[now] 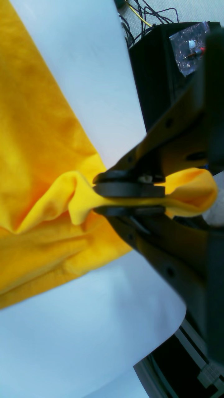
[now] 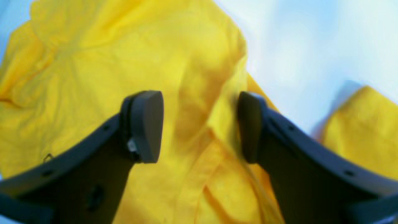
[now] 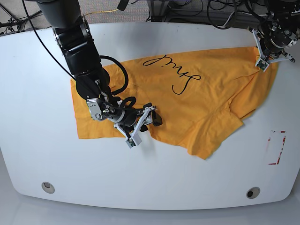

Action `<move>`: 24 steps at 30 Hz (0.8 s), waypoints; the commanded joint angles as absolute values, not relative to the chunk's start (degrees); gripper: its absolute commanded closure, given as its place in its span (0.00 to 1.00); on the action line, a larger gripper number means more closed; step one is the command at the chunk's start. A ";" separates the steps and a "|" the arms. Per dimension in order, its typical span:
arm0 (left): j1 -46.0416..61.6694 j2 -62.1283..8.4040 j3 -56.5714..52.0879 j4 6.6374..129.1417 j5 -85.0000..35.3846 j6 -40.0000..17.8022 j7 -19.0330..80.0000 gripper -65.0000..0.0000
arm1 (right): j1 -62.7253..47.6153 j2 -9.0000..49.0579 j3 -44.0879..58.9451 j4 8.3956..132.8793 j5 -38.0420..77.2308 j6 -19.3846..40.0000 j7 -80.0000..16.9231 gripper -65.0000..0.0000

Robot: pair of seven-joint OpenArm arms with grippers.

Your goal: Fold the T-shirt properly

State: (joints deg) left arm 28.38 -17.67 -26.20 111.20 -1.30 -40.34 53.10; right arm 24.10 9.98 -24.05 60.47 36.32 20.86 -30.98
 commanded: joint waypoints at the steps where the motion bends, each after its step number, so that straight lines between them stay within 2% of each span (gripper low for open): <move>1: 28.26 -18.51 -26.51 111.96 -1.27 -40.00 52.88 1.00 | 26.33 9.98 -23.69 58.86 37.14 21.23 -28.44 0.46; 5: 28.35 -18.68 -24.84 111.96 -1.27 -40.00 52.88 1.00 | 26.59 10.07 -23.69 56.04 37.14 21.23 -25.63 0.47; 7: 28.44 -18.77 -23.78 111.96 -1.27 -40.00 52.88 1.00 | 27.38 10.07 -23.69 54.90 37.14 21.23 -24.57 0.52; 9: 28.62 -18.68 -23.60 111.96 -1.27 -40.00 52.88 1.00 | 27.74 10.07 -23.78 53.93 37.14 21.23 -23.87 0.65; 12: 28.53 -18.51 -23.52 111.96 -1.27 -40.00 52.88 1.00 | 28.18 10.15 -23.78 53.23 37.14 21.23 -23.60 0.97; 13: 28.44 -18.51 -23.52 111.96 -1.27 -40.00 52.88 1.00 | 28.26 10.15 -23.78 53.32 37.14 21.23 -23.78 1.00; 20: 28.18 -18.86 -23.43 111.96 -1.27 -40.00 52.88 1.00 | 25.98 13.14 -23.16 62.46 37.76 21.14 -28.09 1.00; 24: 28.18 -21.23 -23.16 111.96 -1.27 -40.00 52.88 1.00 | 22.81 14.02 -17.01 69.76 37.23 21.14 -32.92 1.00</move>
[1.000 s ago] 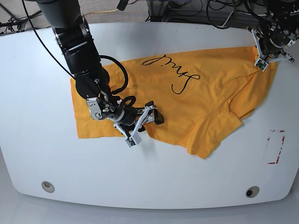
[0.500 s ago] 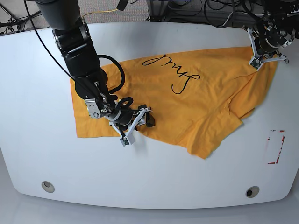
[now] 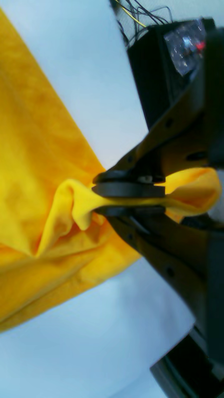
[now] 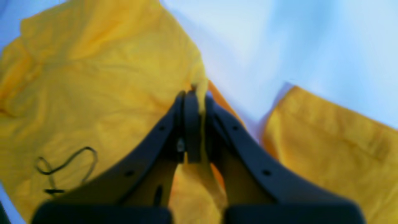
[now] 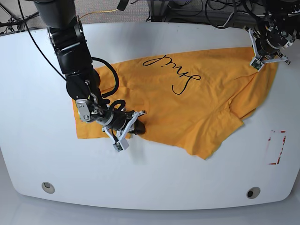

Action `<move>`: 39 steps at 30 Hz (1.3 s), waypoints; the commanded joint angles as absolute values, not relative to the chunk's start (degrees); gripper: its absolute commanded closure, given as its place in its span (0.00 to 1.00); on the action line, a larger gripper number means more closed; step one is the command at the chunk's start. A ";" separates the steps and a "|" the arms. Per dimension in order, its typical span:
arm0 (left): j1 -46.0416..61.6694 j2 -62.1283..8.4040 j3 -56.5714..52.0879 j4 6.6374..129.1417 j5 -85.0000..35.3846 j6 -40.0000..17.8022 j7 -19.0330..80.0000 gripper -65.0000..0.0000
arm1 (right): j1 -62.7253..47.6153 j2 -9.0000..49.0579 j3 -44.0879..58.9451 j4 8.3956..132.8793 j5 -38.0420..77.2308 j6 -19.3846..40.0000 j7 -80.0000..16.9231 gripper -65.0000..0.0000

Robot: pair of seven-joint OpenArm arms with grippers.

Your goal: Fold the T-shirt properly

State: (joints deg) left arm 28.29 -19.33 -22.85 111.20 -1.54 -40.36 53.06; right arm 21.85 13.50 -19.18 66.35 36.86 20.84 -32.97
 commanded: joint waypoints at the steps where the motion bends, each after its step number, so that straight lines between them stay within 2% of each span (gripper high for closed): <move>1: 28.18 -21.41 -23.16 111.96 -1.27 -40.00 52.88 1.00 | 22.37 14.20 -15.78 71.08 37.23 21.14 -33.71 1.00; 8: 28.09 -21.67 -23.43 112.22 -1.36 -40.00 52.79 1.00 | 16.84 16.40 -8.13 82.86 37.49 21.58 -41.27 1.00; 17: 25.63 -21.76 -21.32 112.40 -1.36 -40.00 52.79 1.00 | 5.85 22.99 -7.78 94.73 37.76 21.76 -41.10 1.00; 24: 24.40 -22.73 -20.70 112.48 -1.27 -40.00 52.79 1.00 | -0.66 23.96 -1.10 99.74 37.58 21.76 -41.10 1.00; 26: 23.52 -22.73 -20.53 112.48 -1.36 -40.00 52.88 0.94 | -0.84 23.96 -0.22 99.65 37.49 21.76 -41.27 1.00; 28: 23.52 -22.73 -20.26 112.84 -1.71 -40.00 52.88 0.76 | -0.84 23.96 0.13 99.65 37.32 21.76 -41.27 1.00; 31: 23.43 -22.37 -20.70 114.68 -1.80 -40.00 53.05 0.43 | -0.66 23.96 0.13 99.56 37.23 21.76 -41.27 1.00; 33: 23.52 -21.58 -21.32 115.30 -1.80 -40.00 53.14 0.29 | -0.66 23.87 0.13 99.65 37.23 21.76 -41.27 1.00; 34: 23.52 -20.79 -22.99 115.30 -1.80 -40.00 53.41 0.25 | -0.66 23.87 0.13 99.56 37.23 21.76 -41.27 1.00; 39: 22.73 -18.33 -33.54 115.12 -3.91 -40.00 57.27 0.29 | -0.75 23.69 0.13 99.56 37.23 21.76 -41.27 1.00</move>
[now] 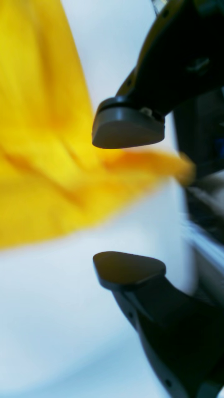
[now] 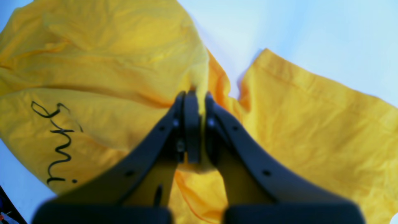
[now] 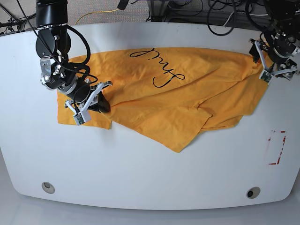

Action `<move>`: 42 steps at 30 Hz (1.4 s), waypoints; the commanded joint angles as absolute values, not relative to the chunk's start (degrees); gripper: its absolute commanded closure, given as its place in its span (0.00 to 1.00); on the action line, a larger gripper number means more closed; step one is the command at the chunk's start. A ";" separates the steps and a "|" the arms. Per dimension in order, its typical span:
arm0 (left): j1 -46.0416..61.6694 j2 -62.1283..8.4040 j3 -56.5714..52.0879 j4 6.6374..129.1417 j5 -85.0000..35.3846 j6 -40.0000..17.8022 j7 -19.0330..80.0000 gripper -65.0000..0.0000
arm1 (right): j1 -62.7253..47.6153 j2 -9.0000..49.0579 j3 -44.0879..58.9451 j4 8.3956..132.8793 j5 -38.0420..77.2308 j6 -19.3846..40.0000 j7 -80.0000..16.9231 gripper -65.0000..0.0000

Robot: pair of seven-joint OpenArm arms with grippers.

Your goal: Fold the T-shirt properly

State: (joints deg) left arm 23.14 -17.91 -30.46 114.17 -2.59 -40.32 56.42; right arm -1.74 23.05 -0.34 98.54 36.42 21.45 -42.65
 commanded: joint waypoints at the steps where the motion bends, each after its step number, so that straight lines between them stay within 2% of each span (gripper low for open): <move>1: 22.37 -18.24 -35.56 114.86 -5.67 -40.00 58.24 0.29 | -0.75 23.52 0.13 99.56 37.23 21.76 -41.27 1.00; 7: 24.92 -20.00 -46.46 112.57 -19.65 -40.00 63.25 0.28 | -0.84 22.46 0.13 99.65 37.23 21.76 -41.27 1.00; 13: 31.60 -22.99 -47.08 112.40 -33.27 -40.00 63.52 0.28 | -0.92 21.85 -0.04 99.65 37.41 21.76 -41.27 1.00; 17: 32.66 -21.85 -52.18 110.90 -34.24 -40.00 63.52 0.28 | -1.80 21.76 -0.04 99.82 37.58 21.76 -41.27 1.00; 25: 28.18 -20.44 -62.64 95.60 -34.59 -40.00 63.78 0.28 | -2.77 20.70 0.13 99.74 37.23 21.76 -41.10 1.00; 34: 27.38 -20.09 -62.20 88.04 -34.86 -40.00 63.78 0.28 | -3.12 20.26 -0.04 99.82 37.23 21.76 -41.10 1.00; 42: 27.74 -19.56 -62.29 87.16 -42.42 -40.00 63.78 0.28 | -3.21 20.18 -0.04 99.74 37.23 21.76 -41.19 1.00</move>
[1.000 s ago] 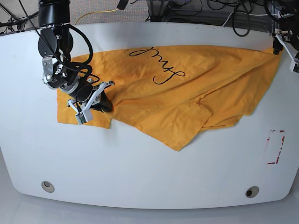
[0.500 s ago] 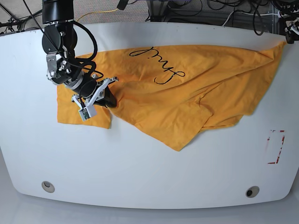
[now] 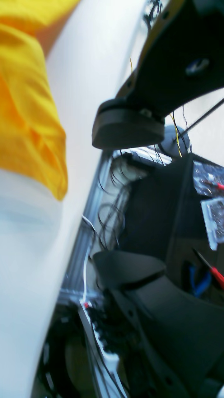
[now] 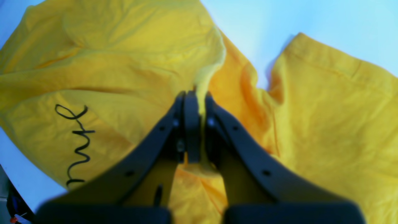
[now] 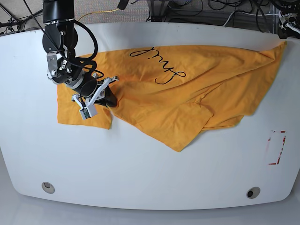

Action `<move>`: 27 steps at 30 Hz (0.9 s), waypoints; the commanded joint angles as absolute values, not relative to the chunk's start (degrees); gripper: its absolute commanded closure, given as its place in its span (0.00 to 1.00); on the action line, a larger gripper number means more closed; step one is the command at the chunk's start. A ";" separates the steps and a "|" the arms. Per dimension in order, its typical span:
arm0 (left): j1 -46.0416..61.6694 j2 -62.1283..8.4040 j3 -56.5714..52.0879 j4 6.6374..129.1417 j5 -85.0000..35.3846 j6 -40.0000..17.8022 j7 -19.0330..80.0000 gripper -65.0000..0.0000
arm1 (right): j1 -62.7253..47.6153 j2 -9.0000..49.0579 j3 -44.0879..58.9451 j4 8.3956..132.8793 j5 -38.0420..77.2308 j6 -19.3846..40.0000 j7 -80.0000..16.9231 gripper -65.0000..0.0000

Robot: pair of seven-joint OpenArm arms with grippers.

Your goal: Fold the T-shirt properly

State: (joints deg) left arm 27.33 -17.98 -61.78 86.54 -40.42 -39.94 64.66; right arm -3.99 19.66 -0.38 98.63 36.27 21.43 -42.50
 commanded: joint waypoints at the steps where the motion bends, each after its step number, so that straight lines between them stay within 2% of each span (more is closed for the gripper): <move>1: 27.74 -19.56 -62.29 87.16 -43.21 -40.00 63.87 0.28 | -3.21 20.18 -0.04 99.74 37.23 21.76 -41.19 1.00; 10: 27.21 -18.77 -62.29 87.16 -47.87 -40.00 63.87 0.28 | -3.21 20.18 -0.04 99.74 37.23 21.76 -41.19 1.00; 13: 26.15 -17.01 -62.64 87.08 -47.60 -40.00 63.96 0.28 | -3.21 20.18 -0.04 99.74 37.23 21.76 -41.19 1.00; 27: 25.10 -17.10 -60.44 88.40 -41.98 -40.00 63.78 0.28 | -3.47 20.18 -0.04 99.65 37.23 21.76 -41.19 1.00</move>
